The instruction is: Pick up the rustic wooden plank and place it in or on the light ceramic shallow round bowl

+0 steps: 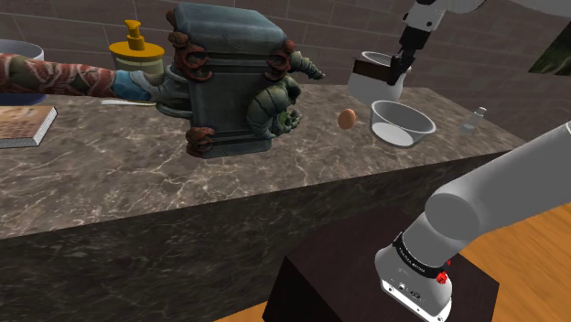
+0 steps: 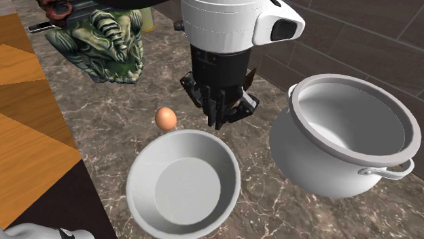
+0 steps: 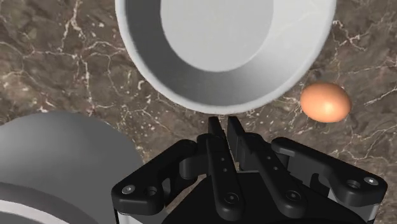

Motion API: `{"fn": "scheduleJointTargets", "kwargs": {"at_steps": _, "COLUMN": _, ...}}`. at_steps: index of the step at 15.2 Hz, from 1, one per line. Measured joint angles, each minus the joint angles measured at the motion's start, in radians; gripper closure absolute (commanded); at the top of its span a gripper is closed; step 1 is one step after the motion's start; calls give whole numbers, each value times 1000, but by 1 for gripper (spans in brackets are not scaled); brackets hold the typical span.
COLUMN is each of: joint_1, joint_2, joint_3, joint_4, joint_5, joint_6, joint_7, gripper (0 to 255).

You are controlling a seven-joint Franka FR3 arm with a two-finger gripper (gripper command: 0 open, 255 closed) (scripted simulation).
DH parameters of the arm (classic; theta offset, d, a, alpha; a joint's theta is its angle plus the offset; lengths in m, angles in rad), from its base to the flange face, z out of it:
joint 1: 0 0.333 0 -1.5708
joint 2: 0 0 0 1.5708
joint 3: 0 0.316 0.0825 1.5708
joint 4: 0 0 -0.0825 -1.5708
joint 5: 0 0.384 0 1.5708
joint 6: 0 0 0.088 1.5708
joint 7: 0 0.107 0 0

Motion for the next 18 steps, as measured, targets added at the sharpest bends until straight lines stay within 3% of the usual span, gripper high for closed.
{"fn": "scheduleJointTargets", "kwargs": {"at_steps": 12, "joint_1": -121, "joint_2": -443, "joint_3": -4, "joint_4": -323, "joint_5": -141, "joint_6": -105, "joint_7": -49, "gripper": 255}}
{"fn": "scheduleJointTargets", "kwargs": {"at_steps": 18, "joint_1": -142, "joint_2": -490, "joint_3": -20, "joint_4": -415, "joint_5": -167, "joint_6": -60, "joint_7": -58, "gripper": 255}}
